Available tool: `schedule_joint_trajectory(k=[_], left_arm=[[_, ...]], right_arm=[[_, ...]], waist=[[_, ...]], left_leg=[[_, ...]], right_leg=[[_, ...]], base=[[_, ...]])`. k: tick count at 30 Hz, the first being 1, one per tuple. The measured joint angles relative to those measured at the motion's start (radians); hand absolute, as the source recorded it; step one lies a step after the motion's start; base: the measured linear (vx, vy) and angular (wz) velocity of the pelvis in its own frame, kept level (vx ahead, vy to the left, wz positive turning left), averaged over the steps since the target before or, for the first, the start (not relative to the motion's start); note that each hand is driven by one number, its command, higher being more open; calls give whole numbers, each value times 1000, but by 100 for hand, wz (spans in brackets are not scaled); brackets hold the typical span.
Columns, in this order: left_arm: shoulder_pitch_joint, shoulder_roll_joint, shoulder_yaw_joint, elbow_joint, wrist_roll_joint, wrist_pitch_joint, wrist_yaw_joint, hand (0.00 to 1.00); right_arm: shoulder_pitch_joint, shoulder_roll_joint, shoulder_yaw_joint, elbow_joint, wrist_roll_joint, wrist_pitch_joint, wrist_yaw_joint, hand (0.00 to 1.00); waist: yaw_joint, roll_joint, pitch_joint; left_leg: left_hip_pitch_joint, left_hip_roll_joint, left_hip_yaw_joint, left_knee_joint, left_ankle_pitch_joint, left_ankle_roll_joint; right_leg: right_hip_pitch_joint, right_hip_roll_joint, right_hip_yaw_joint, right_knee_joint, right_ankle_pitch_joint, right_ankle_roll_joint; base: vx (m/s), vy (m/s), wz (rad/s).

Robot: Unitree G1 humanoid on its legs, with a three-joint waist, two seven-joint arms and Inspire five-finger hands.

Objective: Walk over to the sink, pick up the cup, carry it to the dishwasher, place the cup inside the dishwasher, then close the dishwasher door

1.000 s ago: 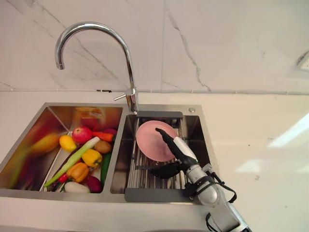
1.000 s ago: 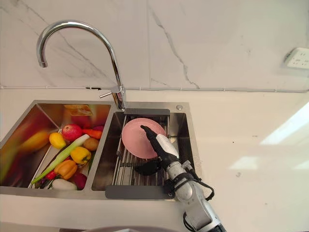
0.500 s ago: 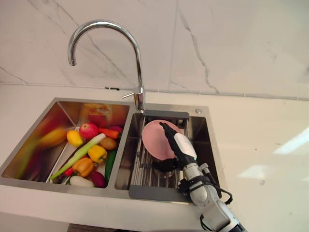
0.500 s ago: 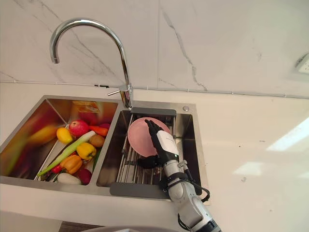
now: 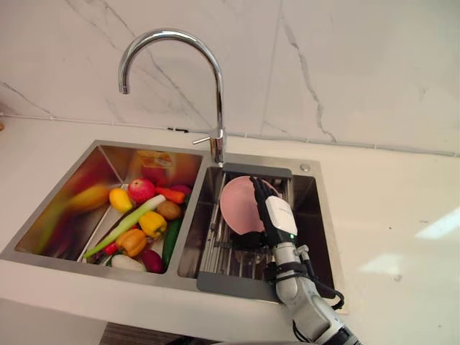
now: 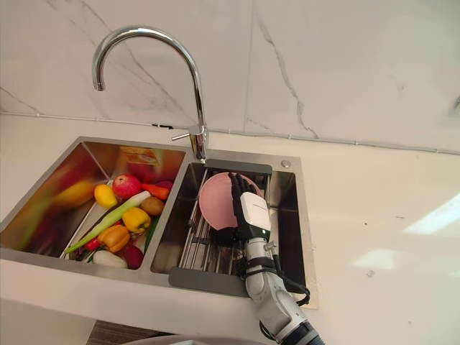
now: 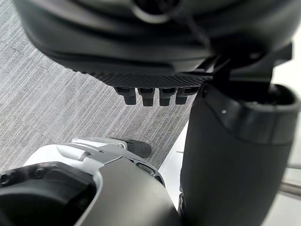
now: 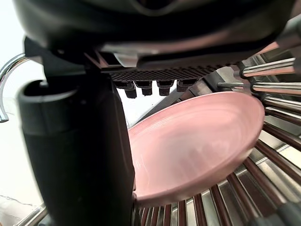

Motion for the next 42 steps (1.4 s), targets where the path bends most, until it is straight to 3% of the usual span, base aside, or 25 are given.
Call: schedule_joint_trajectory(k=[11,21,33,34,39,42], left_arm=[[1,9,0,0,2,-6,-13,100],[0,10,0,0,3,-6,-15,100],[0,12,0,1,2,-4,-15,100],[0,12,0,1,2,-3,-15,100],[-1,12,0,1,2,-3,-15,100],[-1,12,0,2,2,-3,-14,100]], right_arm=[[-47,3,32,48,3,-1,7,100],[-66,-12,38,62,45,-30,118,100],[-85,-27,37,53,52,2,234,100],[-85,-27,37,53,51,5,235,0],[-80,-23,40,54,39,23,194,0],[-74,-13,51,57,19,32,90,0]], waist=[[3,-15,2],[3,-17,1],[0,-20,-1],[0,-20,-1],[0,-20,-1],[1,-20,0]], left_leg=[[-2,-4,-6,-5,3,4],[-1,-5,-4,-5,3,4],[8,-4,6,-5,2,3],[8,-4,7,-5,2,3],[12,-3,12,-5,1,2],[12,-3,13,-5,1,2]], right_leg=[[2,-4,-7,0,0,0],[3,-5,-8,0,0,0],[8,-4,1,0,0,0],[8,-4,2,0,0,0],[8,-4,6,1,0,0],[8,-4,6,1,0,0]], base=[[-9,3,2],[0,0,0],[0,0,0],[0,0,0],[0,0,-1],[0,0,0]])
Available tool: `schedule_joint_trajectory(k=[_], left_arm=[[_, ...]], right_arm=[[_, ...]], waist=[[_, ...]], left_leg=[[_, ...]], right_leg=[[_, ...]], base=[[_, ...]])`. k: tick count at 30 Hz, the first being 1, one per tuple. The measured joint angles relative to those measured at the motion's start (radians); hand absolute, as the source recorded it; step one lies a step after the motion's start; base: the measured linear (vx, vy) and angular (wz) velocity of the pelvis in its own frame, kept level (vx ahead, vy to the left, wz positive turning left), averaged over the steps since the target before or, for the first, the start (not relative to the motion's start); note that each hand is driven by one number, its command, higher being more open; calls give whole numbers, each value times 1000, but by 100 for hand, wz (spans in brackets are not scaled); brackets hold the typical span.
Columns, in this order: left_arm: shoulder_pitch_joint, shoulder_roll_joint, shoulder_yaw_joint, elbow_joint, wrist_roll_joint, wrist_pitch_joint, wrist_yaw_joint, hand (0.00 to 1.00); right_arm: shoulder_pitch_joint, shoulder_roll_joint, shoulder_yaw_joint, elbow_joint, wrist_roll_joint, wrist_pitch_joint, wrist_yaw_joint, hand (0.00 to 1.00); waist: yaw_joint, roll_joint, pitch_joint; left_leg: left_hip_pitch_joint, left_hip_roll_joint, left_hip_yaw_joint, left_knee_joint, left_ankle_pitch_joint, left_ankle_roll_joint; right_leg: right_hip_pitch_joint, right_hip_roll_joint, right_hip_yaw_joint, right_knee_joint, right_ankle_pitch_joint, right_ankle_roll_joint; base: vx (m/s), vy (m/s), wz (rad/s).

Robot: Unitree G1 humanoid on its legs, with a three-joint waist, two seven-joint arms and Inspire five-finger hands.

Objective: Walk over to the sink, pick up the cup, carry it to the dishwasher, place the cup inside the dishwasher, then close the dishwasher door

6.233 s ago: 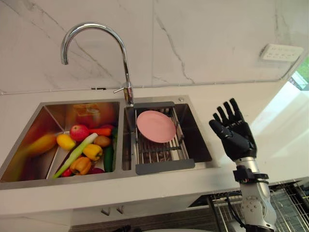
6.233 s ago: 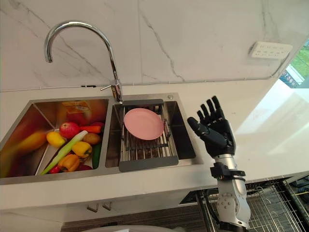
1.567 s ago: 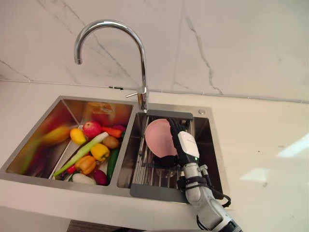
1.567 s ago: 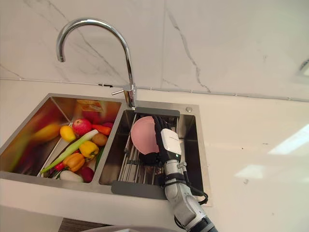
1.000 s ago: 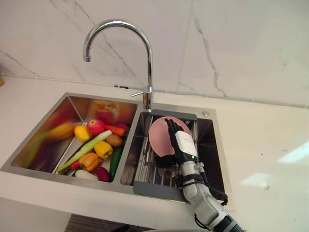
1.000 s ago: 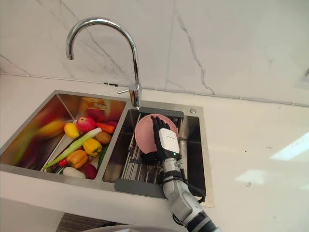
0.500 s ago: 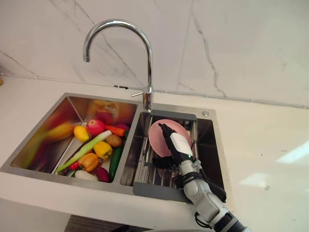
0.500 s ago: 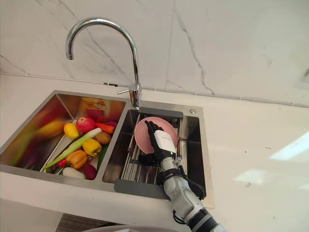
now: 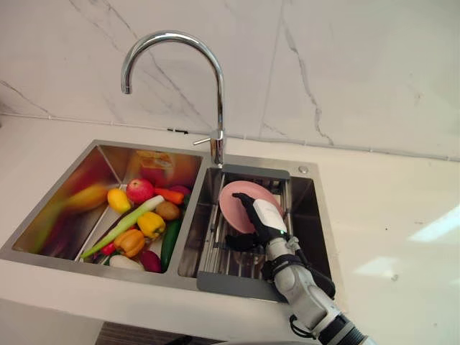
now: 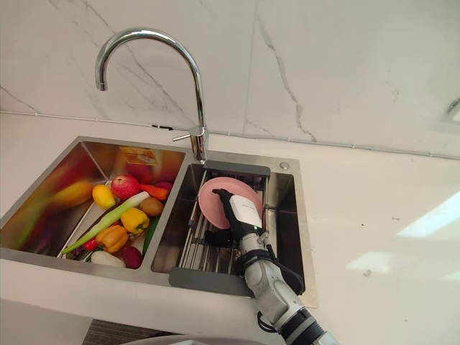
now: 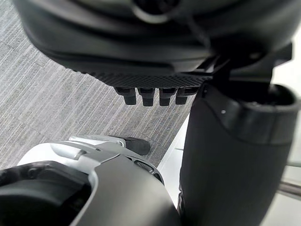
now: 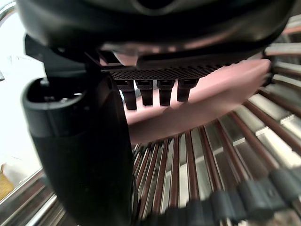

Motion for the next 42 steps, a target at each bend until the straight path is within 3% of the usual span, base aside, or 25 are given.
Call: schedule_joint_trajectory(k=[5,7,10,18,22,26,31,35,38,40,42], left_arm=[[0,0,-1,0,2,-2,2,100],[0,0,-2,0,2,-3,2,100],[0,0,-9,0,3,-6,3,100],[0,-1,-17,-1,18,-11,5,100],[0,-1,-17,-1,17,-13,5,100],[2,-10,-18,-2,17,-11,8,100],[5,-17,-22,-2,17,-11,13,100],[5,-16,-22,3,17,-8,-1,100],[1,-13,-22,5,-4,16,-6,100],[-6,-3,-21,6,-59,59,-23,100],[-15,20,-16,6,-157,142,-38,100]], right_arm=[[19,23,7,2,-25,-6,-178,0],[22,25,6,1,-43,-41,-253,0],[31,28,6,1,-47,-56,-296,0],[46,31,-5,-29,3,-59,-313,0],[83,39,-70,-137,199,-72,-309,0],[110,46,-177,-254,595,-210,-256,0],[111,68,-285,-345,1007,-304,-203,0],[113,93,-365,-427,1121,-381,-203,0],[109,103,-411,-509,1169,-477,-213,0],[98,119,-441,-558,1163,-525,-235,0],[71,134,-468,-573,1144,-536,-256,0]], waist=[[1,1,0],[1,1,0],[1,4,2],[-1,11,6],[-4,14,7],[-16,27,13],[-25,40,8],[-28,41,9],[-29,43,14],[-27,38,25],[-28,26,32]], left_leg=[[1,0,-1,0,0,0],[1,-1,-4,0,1,1],[-1,-3,-11,0,2,3],[-3,-5,-16,0,6,7],[-5,-6,-15,0,6,7],[-1,-6,-2,4,6,7],[0,-6,9,5,5,7],[2,-8,9,10,3,11],[-7,-21,9,33,-7,28],[-6,-38,23,48,-15,42],[-7,-58,55,50,-24,53]], right_leg=[[0,-1,0,2,0,0],[1,-2,-2,4,0,0],[1,-4,-8,6,-1,1],[1,-8,-13,11,-1,2],[-3,-8,-11,11,-1,2],[-5,-7,2,10,3,4],[-5,-4,12,-1,14,1],[-14,-14,9,29,9,7],[-73,-55,3,161,-43,16],[-116,-89,-3,244,-64,18],[-143,-108,-2,261,-64,17]], base=[[0,0,0],[0,0,0],[0,0,5],[0,0,2],[0,0,-1],[0,0,-8],[-15,-5,-6],[-8,6,0],[-61,63,-1],[-73,66,-18],[-107,70,-45]])
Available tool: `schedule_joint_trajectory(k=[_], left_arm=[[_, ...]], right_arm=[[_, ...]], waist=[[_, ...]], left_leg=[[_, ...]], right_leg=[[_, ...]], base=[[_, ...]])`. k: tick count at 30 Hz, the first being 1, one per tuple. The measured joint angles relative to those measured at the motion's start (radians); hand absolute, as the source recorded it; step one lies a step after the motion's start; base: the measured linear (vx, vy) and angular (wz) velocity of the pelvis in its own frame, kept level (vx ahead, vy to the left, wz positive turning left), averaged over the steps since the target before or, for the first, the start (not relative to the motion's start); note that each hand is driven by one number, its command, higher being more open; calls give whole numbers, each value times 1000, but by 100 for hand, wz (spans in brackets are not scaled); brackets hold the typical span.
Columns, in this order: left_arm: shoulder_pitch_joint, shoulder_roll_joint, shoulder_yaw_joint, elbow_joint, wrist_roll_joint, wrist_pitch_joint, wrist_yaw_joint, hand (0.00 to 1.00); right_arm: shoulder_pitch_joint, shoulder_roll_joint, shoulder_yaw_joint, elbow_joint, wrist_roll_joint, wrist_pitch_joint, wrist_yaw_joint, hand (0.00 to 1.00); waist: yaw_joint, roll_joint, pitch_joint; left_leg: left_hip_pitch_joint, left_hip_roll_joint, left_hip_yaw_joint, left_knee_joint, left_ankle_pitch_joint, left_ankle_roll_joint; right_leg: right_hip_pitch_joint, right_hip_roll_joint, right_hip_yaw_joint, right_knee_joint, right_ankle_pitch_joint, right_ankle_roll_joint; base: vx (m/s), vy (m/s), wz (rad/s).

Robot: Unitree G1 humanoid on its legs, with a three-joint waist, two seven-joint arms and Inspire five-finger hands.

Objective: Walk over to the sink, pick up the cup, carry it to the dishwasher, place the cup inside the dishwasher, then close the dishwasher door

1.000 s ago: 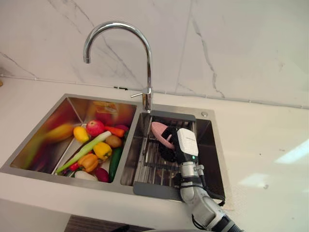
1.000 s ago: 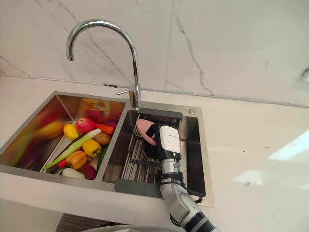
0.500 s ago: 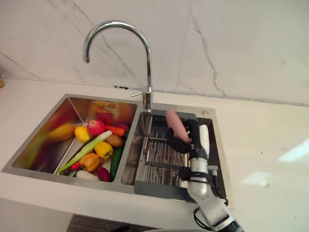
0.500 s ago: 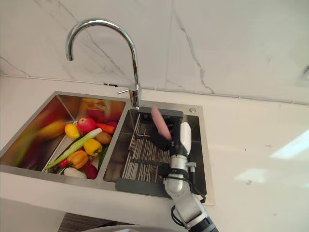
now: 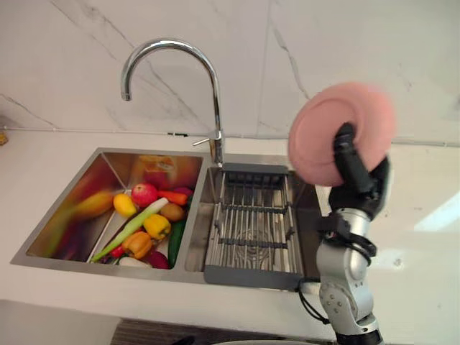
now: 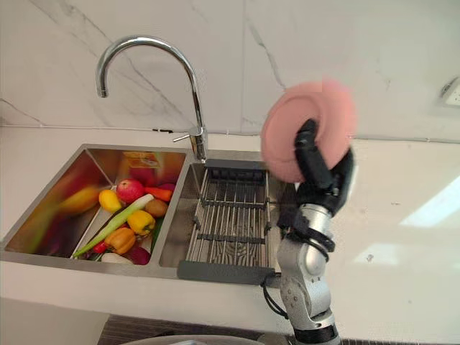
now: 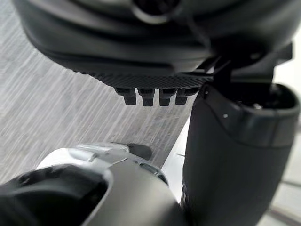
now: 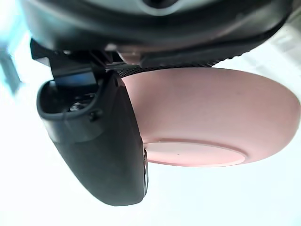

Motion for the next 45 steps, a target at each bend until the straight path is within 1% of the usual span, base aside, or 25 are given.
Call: schedule_joint_trajectory(k=[2,3,4,6,7,8,9,10,11,12,13,14,15,16,17,18,19,21,25,30,34,40,41,43,45], left_arm=[[-27,23,6,17,-25,55,-13,100],[-52,33,9,39,-25,79,-16,100],[-66,47,8,42,-23,90,-21,100],[-68,60,8,49,-23,100,-23,100],[-69,68,8,52,-26,101,-23,100],[-82,77,12,58,-45,101,-24,100],[-91,79,19,66,-50,101,-24,100],[-102,73,19,81,-62,105,-26,100],[-105,65,17,87,-66,107,-27,100],[-89,54,30,97,-99,74,-24,100],[-65,47,71,97,-154,59,-26,100],[-57,44,74,94,-182,55,-27,100],[-56,42,77,95,-218,53,-26,100],[-53,39,79,95,-224,49,-26,100],[-52,41,81,95,-224,48,-24,100],[-53,47,81,95,-215,49,-19,100],[-52,46,80,95,-189,52,-5,100],[-52,43,80,90,-148,56,4,100],[-42,35,79,34,-125,71,44,100],[-39,24,86,7,-174,98,79,100],[-34,13,113,-23,-198,109,71,100],[-7,1,161,-56,-229,110,29,100],[-2,-1,173,-58,-240,110,27,100],[19,-2,215,-60,-281,109,12,100],[22,-4,214,-59,-296,110,13,100]], right_arm=[[1,4,-30,-9,-13,0,-27,0],[1,13,-50,-10,-14,0,-52,0],[2,27,-70,-13,-12,-1,-70,0],[29,36,-97,-13,-12,-1,-85,0],[41,39,-108,-13,-12,-4,-90,0],[31,34,-110,-14,-12,-4,-88,0],[26,24,-109,-14,-12,-4,-81,0],[9,17,-110,-12,-12,-5,-72,0],[-9,14,-115,-15,-12,-5,-69,0],[-28,33,-117,-1,-20,-25,-59,0],[-16,32,-118,1,-20,-27,-59,0],[-17,31,-114,5,-20,-26,-59,0],[-21,32,-104,6,-21,-26,-59,0],[-25,28,-94,4,-28,-26,-59,0],[-23,27,-93,0,-42,-26,-62,0],[-20,23,-94,-4,-79,-25,-71,0],[-17,12,-98,-11,-127,-13,-100,0],[4,-1,-104,-52,-176,9,-127,0],[54,-21,-189,-84,-227,75,-137,0],[129,-12,-256,-34,-250,136,-116,0],[200,11,-267,48,-390,171,-71,0],[207,17,-310,196,-594,178,-33,0],[207,16,-312,204,-614,180,-33,0],[195,-3,-312,241,-721,191,-32,0],[179,-50,-316,293,-783,193,-32,0]], waist=[[-4,-15,12],[-3,0,9],[-6,-3,27],[-28,-7,29],[-28,-26,19],[-24,-53,15],[-24,-56,15],[-17,-50,9],[-1,-20,-1],[4,-45,11],[4,-56,11],[9,-57,11],[28,-58,11],[40,-52,7],[39,-56,9],[23,-53,7],[5,-51,4],[-8,-45,-6],[-12,-43,-6],[-29,-47,0],[-34,-41,31],[-46,-36,57],[-46,-38,59],[-19,-36,64],[-24,-22,71]], left_leg=[[-9,-6,27,12,-9,23],[-23,9,55,10,-6,34],[-25,21,85,18,-6,36],[-30,31,102,37,-2,30],[-37,25,126,54,-6,27],[-69,19,176,112,-30,33],[-95,28,203,139,-43,40],[-132,0,207,114,-55,43],[-137,-3,219,58,-50,52],[-116,-14,312,38,-14,64],[-113,-11,361,59,-20,72],[-113,-4,394,72,-25,71],[-113,19,453,103,-36,58],[-104,44,495,119,-49,41],[-101,52,506,122,-52,30],[-96,65,515,132,-49,22],[-94,77,525,135,-46,17],[-93,80,541,134,-43,15],[-89,89,578,151,-42,19],[-88,95,567,175,-50,33],[-95,110,554,208,-62,47],[-118,137,526,276,-83,55],[-122,141,509,291,-86,54],[-141,158,362,355,-93,44],[-141,156,282,356,-101,31]], right_leg=[[-27,-7,-7,20,18,2],[-35,5,-4,7,42,3],[-78,-27,-60,200,-50,-56],[-71,-78,-157,417,-138,-68],[-52,-112,-200,468,-158,-70],[-65,-103,-234,419,-170,-59],[-81,-87,-235,387,-164,-51],[-77,-9,-166,211,-144,-40],[-66,33,-148,167,-161,-37],[-52,-20,-196,283,-255,-87],[24,-45,-250,244,-265,-78],[52,-44,-260,197,-250,-64],[76,-6,-235,89,-202,-11],[106,41,-214,-12,-168,0],[119,57,-201,-48,-160,-6],[138,79,-192,-95,-142,-15],[145,96,-181,-126,-117,-18],[154,114,-161,-178,-92,-24],[177,135,-128,-264,-28,-32],[190,132,-132,-264,-17,-33],[200,133,-144,-268,-12,-34],[203,137,-150,-269,-7,-34],[201,137,-142,-269,-6,-36],[187,139,-68,-269,5,-44],[178,141,-36,-269,7,-54]], base=[[-136,62,-48],[-121,26,-63],[-108,19,-60],[-27,-15,-41],[33,-63,-88],[20,-57,-107],[-50,-29,-158],[-119,3,-153],[-103,58,-214],[-32,-39,-194],[8,-73,-174],[-32,-201,-147],[-98,-221,-152],[-103,-229,-139],[-134,-264,-91],[-112,-187,-43],[-163,-168,-32],[-164,-82,-30],[-124,-26,-26],[-108,47,5],[-100,57,10],[-63,53,6],[-14,57,-38],[-17,51,-82],[-11,64,-66]])
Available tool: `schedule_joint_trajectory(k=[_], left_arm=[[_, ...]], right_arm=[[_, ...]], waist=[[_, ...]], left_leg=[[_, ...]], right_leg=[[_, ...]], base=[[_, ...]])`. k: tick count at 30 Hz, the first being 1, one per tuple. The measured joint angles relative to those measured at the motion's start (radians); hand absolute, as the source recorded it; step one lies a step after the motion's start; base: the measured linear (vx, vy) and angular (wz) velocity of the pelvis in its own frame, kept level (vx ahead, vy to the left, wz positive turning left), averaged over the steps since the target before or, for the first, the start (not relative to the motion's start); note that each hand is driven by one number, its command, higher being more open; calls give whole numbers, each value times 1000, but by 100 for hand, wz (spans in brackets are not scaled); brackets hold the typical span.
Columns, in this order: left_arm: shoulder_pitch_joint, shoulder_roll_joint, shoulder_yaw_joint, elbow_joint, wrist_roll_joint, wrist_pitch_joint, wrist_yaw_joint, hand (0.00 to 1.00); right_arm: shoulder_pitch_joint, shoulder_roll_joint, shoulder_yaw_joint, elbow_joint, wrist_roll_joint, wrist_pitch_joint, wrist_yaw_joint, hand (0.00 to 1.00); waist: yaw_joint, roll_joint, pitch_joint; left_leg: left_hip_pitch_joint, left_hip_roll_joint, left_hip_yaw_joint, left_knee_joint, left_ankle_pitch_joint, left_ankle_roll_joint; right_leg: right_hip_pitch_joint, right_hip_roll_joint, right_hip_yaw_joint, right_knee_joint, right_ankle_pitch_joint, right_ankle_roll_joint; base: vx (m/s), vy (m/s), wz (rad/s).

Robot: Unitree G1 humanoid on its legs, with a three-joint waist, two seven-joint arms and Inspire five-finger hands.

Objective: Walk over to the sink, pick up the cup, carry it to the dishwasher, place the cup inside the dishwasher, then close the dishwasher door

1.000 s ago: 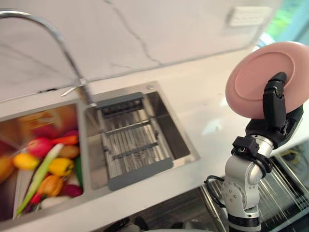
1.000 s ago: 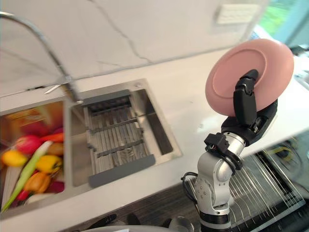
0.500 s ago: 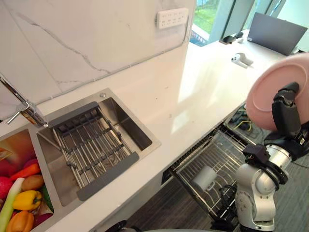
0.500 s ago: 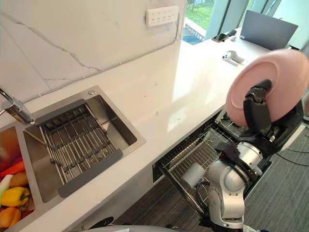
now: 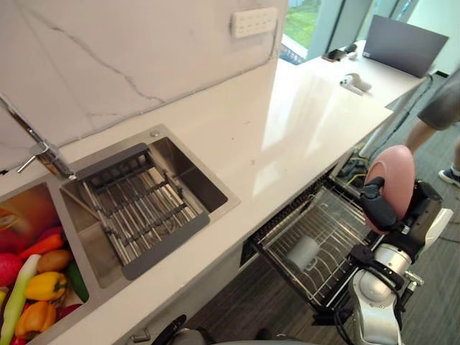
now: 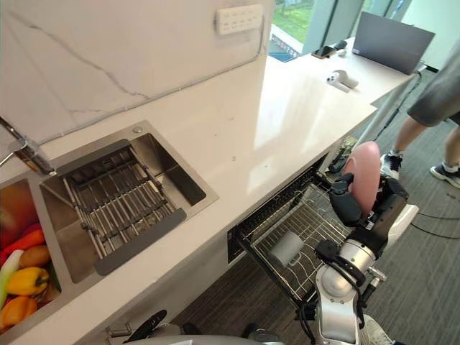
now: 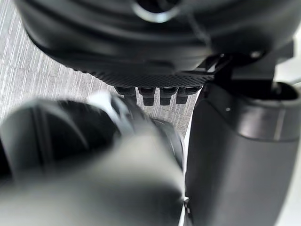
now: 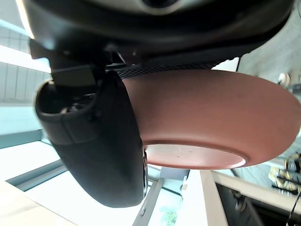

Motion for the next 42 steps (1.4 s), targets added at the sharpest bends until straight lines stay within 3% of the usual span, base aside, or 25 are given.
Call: schedule_joint_trajectory(k=[7,10,15,16,21,25,26,35,39,42], left_arm=[[-9,-33,-2,-55,-3,52,2,100],[-9,-36,-11,-84,24,77,0,100],[-1,-39,-97,-164,60,83,-19,100],[2,-44,-111,-186,61,75,-19,100],[22,-48,-141,-197,65,55,-45,100],[22,-44,-164,-198,83,41,-60,100],[22,-44,-166,-199,82,41,-60,100],[16,-38,-168,-208,121,38,-93,100],[0,-40,-155,-169,131,24,-114,100],[-16,-44,-128,-121,131,15,-128,100]], right_arm=[[-8,-31,-116,365,-115,52,0,0],[-17,-54,-95,384,-223,50,22,0],[-157,-219,-108,651,-256,38,45,0],[-185,-243,-115,690,-236,38,44,0],[-230,-251,-108,699,-169,43,44,0],[-240,-243,-91,714,-164,104,44,0],[-240,-243,-91,720,-158,116,44,100],[-237,-198,-97,833,-82,293,48,100],[-230,-181,-100,835,-82,289,50,100],[-222,-181,-119,800,-52,263,138,100]], waist=[[-1,61,27],[1,82,33],[35,118,53],[46,135,62],[55,174,82],[55,183,87],[55,184,87],[55,186,100],[55,185,100],[53,182,102]], left_leg=[[1,-29,-45,-73,-3,-22],[-7,-35,-59,-76,0,-20],[-56,-65,-117,-107,36,-9],[-69,-68,-129,-109,40,-8],[-79,-75,-140,-103,41,-8],[-95,-76,-150,-79,41,-8],[-99,-76,-153,-74,41,-8],[-119,-77,-174,-54,41,-8],[-110,-76,-174,-50,41,-8],[-106,-75,-167,-50,41,-8]], right_leg=[[-8,-5,-26,0,13,10],[-9,-7,-40,4,18,10],[-36,-21,-102,5,22,14],[-42,-22,-114,6,24,14],[-44,-28,-123,6,24,16],[-46,-33,-126,6,23,18],[-46,-34,-127,6,23,18],[-46,-36,-147,6,25,21],[-35,-37,-147,6,25,21],[-34,-36,-139,5,26,22]], base=[[7,73,7],[11,66,17],[-8,70,37],[-8,52,22],[13,63,8],[-1,58,2],[-16,51,6],[-24,50,7],[-23,47,1],[-35,51,-7]])
